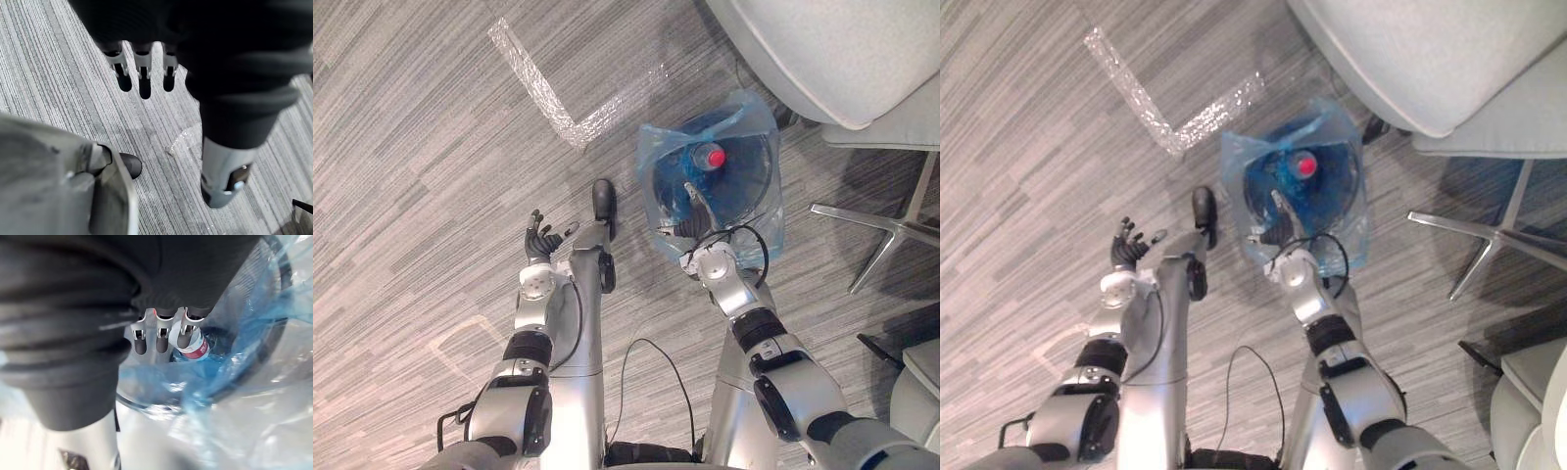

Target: Gather rubbish on tea table into small bin, then transfer packed bag to large trash can.

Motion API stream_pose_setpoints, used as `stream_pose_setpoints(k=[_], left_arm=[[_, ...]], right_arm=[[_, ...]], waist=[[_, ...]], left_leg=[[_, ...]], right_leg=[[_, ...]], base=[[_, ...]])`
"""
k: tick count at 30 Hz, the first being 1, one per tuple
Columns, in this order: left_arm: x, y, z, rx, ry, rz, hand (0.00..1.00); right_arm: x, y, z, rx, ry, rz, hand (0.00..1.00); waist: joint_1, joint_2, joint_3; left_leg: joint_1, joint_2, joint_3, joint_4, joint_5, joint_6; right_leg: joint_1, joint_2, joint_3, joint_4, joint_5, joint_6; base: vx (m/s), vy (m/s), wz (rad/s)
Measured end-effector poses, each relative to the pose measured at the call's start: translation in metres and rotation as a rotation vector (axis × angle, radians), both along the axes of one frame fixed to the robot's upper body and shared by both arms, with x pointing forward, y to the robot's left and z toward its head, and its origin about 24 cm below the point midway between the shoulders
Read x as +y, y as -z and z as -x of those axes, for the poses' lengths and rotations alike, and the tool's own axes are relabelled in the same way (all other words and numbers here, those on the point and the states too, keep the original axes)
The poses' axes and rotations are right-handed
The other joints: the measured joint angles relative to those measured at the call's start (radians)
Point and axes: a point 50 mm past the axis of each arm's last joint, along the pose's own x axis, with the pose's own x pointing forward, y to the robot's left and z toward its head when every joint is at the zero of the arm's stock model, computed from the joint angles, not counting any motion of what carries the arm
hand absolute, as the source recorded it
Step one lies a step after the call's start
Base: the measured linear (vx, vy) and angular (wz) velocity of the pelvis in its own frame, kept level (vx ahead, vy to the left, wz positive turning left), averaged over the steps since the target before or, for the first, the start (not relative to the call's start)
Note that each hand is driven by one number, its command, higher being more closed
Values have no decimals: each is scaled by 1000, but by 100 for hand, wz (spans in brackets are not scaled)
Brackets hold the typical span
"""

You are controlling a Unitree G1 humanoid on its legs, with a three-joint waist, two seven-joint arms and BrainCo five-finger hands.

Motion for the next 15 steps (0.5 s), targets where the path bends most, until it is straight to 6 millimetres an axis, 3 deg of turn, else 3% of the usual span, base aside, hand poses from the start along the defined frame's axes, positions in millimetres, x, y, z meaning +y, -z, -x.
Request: stream_pose_setpoints(k=[11, 15], left_arm=[[3, 6, 4, 18, -17, -6, 0], [6, 6, 6, 16, -30, -11, 0]], right_arm=[[-4, -35, 11, -234, 97, -15, 0], [-10, -43, 20, -306, 139, -16, 0]], waist=[[-2, 0, 0], [-3, -12, -7]], left_leg=[[15, 10, 2, -21, 14, 0], [18, 14, 1, -22, 15, 2]], right_leg=[[12, 13, 0, -20, 13, -5], [16, 19, 0, -25, 14, -4]], base=[[-60, -12, -2], [-52, -23, -3]])
